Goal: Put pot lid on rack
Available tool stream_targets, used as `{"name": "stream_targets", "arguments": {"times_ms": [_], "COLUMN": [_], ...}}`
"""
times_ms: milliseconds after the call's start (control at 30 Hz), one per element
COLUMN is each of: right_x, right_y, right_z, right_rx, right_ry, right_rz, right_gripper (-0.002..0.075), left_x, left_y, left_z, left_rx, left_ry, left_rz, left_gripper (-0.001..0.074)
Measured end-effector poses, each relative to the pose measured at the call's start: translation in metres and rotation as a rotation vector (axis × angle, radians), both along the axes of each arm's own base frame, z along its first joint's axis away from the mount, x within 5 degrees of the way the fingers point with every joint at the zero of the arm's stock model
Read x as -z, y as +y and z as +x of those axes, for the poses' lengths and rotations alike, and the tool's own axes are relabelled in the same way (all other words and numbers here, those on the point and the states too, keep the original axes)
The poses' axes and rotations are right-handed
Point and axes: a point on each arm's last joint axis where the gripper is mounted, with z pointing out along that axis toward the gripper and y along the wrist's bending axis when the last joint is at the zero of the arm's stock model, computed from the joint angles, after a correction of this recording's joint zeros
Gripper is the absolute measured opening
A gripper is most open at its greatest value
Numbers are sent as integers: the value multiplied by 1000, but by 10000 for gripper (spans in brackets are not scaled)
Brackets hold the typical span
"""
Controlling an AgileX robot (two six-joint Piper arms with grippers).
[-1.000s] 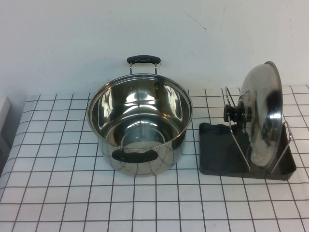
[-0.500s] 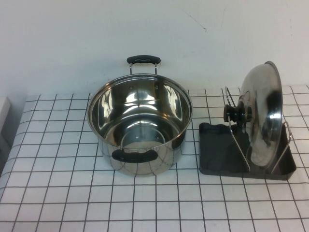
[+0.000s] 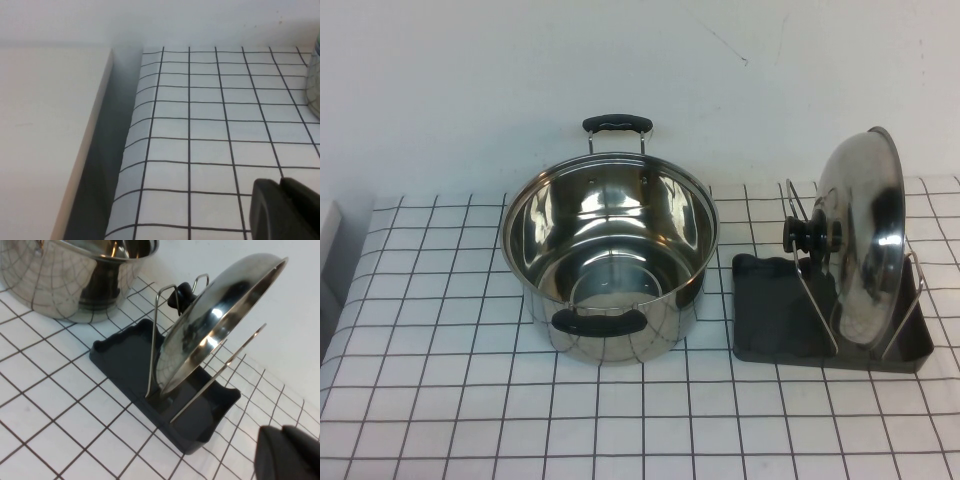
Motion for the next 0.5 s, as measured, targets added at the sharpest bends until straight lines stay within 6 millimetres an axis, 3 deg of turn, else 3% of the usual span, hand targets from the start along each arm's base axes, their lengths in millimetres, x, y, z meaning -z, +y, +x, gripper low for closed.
{"name": "stream_targets", "arguments": {"times_ms": [500], "right_x": [0], "right_y": [0], "right_z": [0], "right_rx": [-1], "right_ry": [1], "right_rz": [0], "right_gripper": [-1], "left_x": [0], "left_y": [-2], "left_z": [0], "left_rx": [32], "left_ry": [11], "left_rz": [-44], "left_gripper": [-1]}}
